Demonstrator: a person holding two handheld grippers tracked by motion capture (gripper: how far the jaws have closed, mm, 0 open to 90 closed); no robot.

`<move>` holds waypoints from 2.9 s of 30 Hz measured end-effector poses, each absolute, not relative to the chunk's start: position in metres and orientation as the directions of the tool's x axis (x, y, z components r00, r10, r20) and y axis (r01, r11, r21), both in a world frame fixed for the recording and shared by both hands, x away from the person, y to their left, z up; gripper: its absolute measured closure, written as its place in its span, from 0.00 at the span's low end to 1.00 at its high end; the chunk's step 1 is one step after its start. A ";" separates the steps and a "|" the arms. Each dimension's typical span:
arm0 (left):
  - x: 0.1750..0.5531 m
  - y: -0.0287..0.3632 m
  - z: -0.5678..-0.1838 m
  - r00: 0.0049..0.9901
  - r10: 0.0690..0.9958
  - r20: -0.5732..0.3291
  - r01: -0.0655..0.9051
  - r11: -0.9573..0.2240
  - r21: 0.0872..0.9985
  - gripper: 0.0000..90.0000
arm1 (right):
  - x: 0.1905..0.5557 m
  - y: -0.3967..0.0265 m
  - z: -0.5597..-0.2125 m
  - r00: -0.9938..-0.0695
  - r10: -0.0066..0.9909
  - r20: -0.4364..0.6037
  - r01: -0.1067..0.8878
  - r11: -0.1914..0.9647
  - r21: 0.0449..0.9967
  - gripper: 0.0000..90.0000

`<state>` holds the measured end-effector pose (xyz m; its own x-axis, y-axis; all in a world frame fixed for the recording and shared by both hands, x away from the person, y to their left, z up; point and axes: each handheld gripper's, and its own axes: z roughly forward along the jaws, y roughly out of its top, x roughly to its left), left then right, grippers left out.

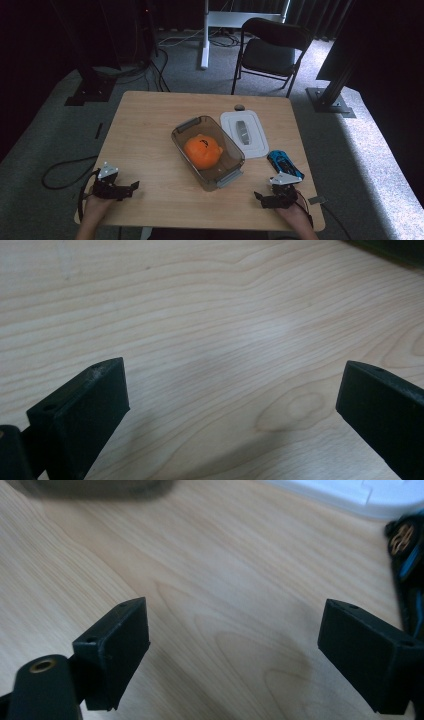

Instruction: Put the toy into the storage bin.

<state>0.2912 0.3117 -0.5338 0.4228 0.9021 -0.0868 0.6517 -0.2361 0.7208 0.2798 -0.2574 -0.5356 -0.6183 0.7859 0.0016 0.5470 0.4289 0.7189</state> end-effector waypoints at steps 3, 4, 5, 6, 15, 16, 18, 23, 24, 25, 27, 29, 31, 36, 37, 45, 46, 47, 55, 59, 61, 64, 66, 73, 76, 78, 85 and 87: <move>0.292 0.313 -0.537 0.417 0.904 -0.094 0.663 -0.231 0.712 0.01 | 0.279 -0.259 -0.523 -0.608 0.794 0.012 0.535 0.399 0.745 0.14; 0.292 0.313 -0.538 0.415 0.905 -0.087 0.664 -0.237 0.709 0.01 | 0.280 -0.261 -0.519 -0.601 0.799 0.013 0.533 0.389 0.751 0.14; 0.292 0.313 -0.539 0.414 0.906 -0.085 0.667 -0.238 0.706 0.01 | 0.280 -0.263 -0.516 -0.594 0.804 0.015 0.533 0.379 0.756 0.14; 0.292 0.314 -0.539 0.411 0.908 -0.087 0.672 -0.237 0.702 0.01 | 0.281 -0.266 -0.511 -0.580 0.815 0.012 0.529 0.366 0.765 0.14; 0.294 0.317 -0.544 0.397 0.913 -0.093 0.681 -0.225 0.697 0.01 | 0.295 -0.290 -0.488 -0.476 0.879 0.004 0.550 0.294 0.782 0.13; 0.294 0.317 -0.544 0.396 0.914 -0.091 0.680 -0.225 0.698 0.01 | 0.297 -0.293 -0.487 -0.465 0.885 -0.001 0.550 0.290 0.783 0.13; 0.294 0.317 -0.544 0.394 0.915 -0.088 0.679 -0.225 0.699 0.01 | 0.300 -0.298 -0.485 -0.455 0.890 0.007 0.556 0.278 0.783 0.13; 0.295 0.315 -0.544 0.387 0.920 -0.063 0.680 -0.239 0.693 0.01 | 0.310 -0.310 -0.485 -0.417 0.909 0.000 0.571 0.262 0.778 0.13; 0.295 0.314 -0.544 0.387 0.920 -0.056 0.679 -0.243 0.693 0.01 | 0.311 -0.312 -0.486 -0.411 0.912 0.002 0.576 0.258 0.776 0.13; 0.295 0.313 -0.544 0.386 0.921 -0.049 0.681 -0.249 0.689 0.01 | 0.313 -0.315 -0.486 -0.397 0.918 0.006 0.581 0.246 0.776 0.13; 0.296 0.312 -0.544 0.387 0.921 -0.036 0.680 -0.259 0.686 0.01 | 0.317 -0.321 -0.488 -0.386 0.922 0.017 0.590 0.233 0.773 0.13; 0.297 0.311 -0.545 0.388 0.921 -0.021 0.678 -0.270 0.683 0.01 | 0.319 -0.326 -0.490 -0.368 0.930 0.018 0.601 0.223 0.768 0.13; 0.297 0.310 -0.545 0.385 0.923 -0.008 0.677 -0.277 0.682 0.01 | 0.322 -0.330 -0.493 -0.356 0.934 0.029 0.611 0.209 0.764 0.13; 0.299 0.307 -0.546 0.370 0.929 -0.007 0.674 -0.264 0.689 0.01 | 0.327 -0.336 -0.499 -0.337 0.940 0.045 0.632 0.191 0.751 0.13; 0.299 0.307 -0.546 0.370 0.929 -0.008 0.675 -0.264 0.689 0.01 | 0.329 -0.337 -0.500 -0.336 0.941 0.047 0.633 0.188 0.751 0.13; 0.303 0.304 -0.546 0.363 0.932 0.011 0.676 -0.271 0.686 0.01 | 0.343 -0.337 -0.509 -0.343 0.938 0.057 0.658 0.197 0.727 0.13; 0.304 0.304 -0.546 0.362 0.932 0.011 0.676 -0.270 0.686 0.01 | 0.345 -0.336 -0.510 -0.342 0.938 0.056 0.660 0.197 0.725 0.13; 0.304 0.304 -0.546 0.362 0.932 0.011 0.676 -0.271 0.686 0.01 | 0.347 -0.336 -0.511 -0.351 0.934 0.064 0.664 0.200 0.721 0.13; 0.304 0.304 -0.546 0.362 0.932 0.011 0.675 -0.271 0.686 0.01 | 0.355 -0.329 -0.522 -0.372 0.928 0.027 0.687 0.255 0.680 0.13; 0.304 0.304 -0.546 0.362 0.932 0.011 0.675 -0.271 0.686 0.01 | 0.359 -0.326 -0.526 -0.379 0.925 0.012 0.697 0.277 0.662 0.13; 0.304 0.304 -0.546 0.362 0.932 0.011 0.675 -0.271 0.686 0.01 | 0.361 -0.325 -0.528 -0.380 0.925 0.002 0.701 0.287 0.652 0.14; 0.304 0.304 -0.546 0.362 0.932 0.011 0.675 -0.271 0.686 0.01 | 0.364 -0.323 -0.531 -0.392 0.920 -0.015 0.703 0.310 0.640 0.15; 0.304 0.304 -0.546 0.363 0.932 0.011 0.675 -0.271 0.686 0.01 | 0.365 -0.322 -0.531 -0.388 0.921 -0.033 0.702 0.319 0.637 0.15; 0.303 0.304 -0.546 0.362 0.932 0.011 0.675 -0.271 0.686 0.01 | 0.367 -0.320 -0.534 -0.405 0.913 -0.050 0.703 0.346 0.622 0.17; 0.303 0.304 -0.546 0.363 0.932 0.011 0.676 -0.271 0.686 0.01 | 0.367 -0.319 -0.535 -0.413 0.909 -0.045 0.707 0.352 0.614 0.19; 0.303 0.304 -0.546 0.363 0.932 0.011 0.676 -0.271 0.686 0.01 | 0.367 -0.319 -0.535 -0.415 0.908 -0.046 0.705 0.353 0.615 0.19; 0.303 0.304 -0.546 0.361 0.932 0.011 0.676 -0.270 0.686 0.01 | 0.368 -0.321 -0.535 -0.420 0.907 -0.009 0.715 0.337 0.613 0.22; 0.302 0.304 -0.546 0.361 0.932 0.011 0.676 -0.270 0.686 0.01 | 0.368 -0.321 -0.535 -0.420 0.908 -0.011 0.713 0.337 0.615 0.22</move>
